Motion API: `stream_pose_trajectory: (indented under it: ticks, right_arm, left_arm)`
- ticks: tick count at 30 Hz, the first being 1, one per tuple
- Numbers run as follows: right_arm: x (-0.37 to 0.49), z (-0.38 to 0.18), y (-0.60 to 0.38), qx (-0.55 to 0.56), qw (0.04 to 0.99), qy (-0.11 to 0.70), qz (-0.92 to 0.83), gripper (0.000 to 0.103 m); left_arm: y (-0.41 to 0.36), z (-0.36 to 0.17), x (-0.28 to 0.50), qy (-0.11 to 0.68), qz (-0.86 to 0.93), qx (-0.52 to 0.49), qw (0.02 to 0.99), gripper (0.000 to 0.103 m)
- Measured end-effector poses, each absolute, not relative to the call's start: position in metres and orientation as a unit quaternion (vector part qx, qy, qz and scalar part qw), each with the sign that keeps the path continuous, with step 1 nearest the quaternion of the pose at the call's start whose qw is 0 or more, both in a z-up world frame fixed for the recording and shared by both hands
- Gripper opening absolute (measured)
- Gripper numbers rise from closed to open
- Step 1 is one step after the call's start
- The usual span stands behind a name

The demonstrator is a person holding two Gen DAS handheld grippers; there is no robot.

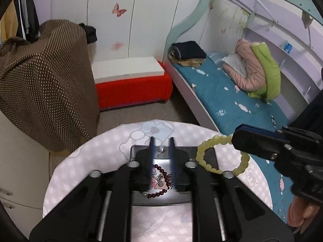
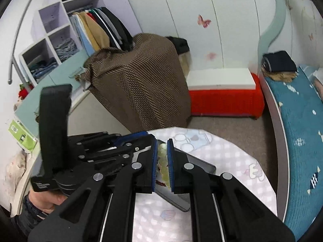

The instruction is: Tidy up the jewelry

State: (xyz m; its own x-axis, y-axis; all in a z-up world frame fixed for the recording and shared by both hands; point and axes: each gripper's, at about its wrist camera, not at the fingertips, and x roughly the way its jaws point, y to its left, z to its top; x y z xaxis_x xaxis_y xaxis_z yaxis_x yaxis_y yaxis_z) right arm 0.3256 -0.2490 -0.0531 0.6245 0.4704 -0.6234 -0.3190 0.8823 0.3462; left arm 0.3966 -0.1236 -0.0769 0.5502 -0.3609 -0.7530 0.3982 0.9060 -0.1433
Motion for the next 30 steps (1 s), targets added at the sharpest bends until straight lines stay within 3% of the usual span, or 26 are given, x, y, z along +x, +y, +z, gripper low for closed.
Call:
stream_pose_trajectory:
  ticks: [1, 3, 4, 6, 8, 9, 20, 30]
  right_arm:
    - [0.327, -0.057, -0.250, 0.105, 0.895, 0.377, 0.215, 0.012]
    - [0.328, -0.062, -0.254, 0.119, 0.893, 0.381, 0.208, 0.023]
    - [0.327, -0.064, -0.257, 0.126, 0.892, 0.383, 0.203, 0.030]
    - [0.324, -0.064, -0.260, 0.133, 0.894, 0.379, 0.198, 0.063]
    - [0.316, -0.061, -0.267, 0.144, 0.900, 0.366, 0.185, 0.088]
    - [0.313, -0.059, -0.268, 0.147, 0.904, 0.360, 0.179, 0.094]
    - [0.247, -0.047, -0.272, 0.127, 0.932, 0.322, 0.105, 0.095]
    - [0.129, -0.025, -0.261, 0.077, 0.960, 0.262, 0.066, 0.095]
  left_arm:
    - [-0.122, -0.079, 0.398, 0.423, -0.210, 0.021, 0.881, 0.063]
    - [-0.118, -0.078, 0.398, 0.412, -0.196, 0.020, 0.890, 0.084]
    - [-0.115, -0.077, 0.397, 0.406, -0.190, 0.020, 0.894, 0.086]
    - [-0.109, -0.076, 0.393, 0.406, -0.185, 0.015, 0.895, 0.091]
    - [-0.103, -0.071, 0.386, 0.396, -0.177, 0.015, 0.901, 0.092]
    - [-0.100, -0.069, 0.381, 0.391, -0.171, 0.018, 0.904, 0.094]
    - [-0.069, -0.037, 0.284, 0.315, -0.117, 0.036, 0.941, 0.097]
    - [-0.043, -0.006, 0.155, 0.250, -0.084, 0.022, 0.964, 0.098]
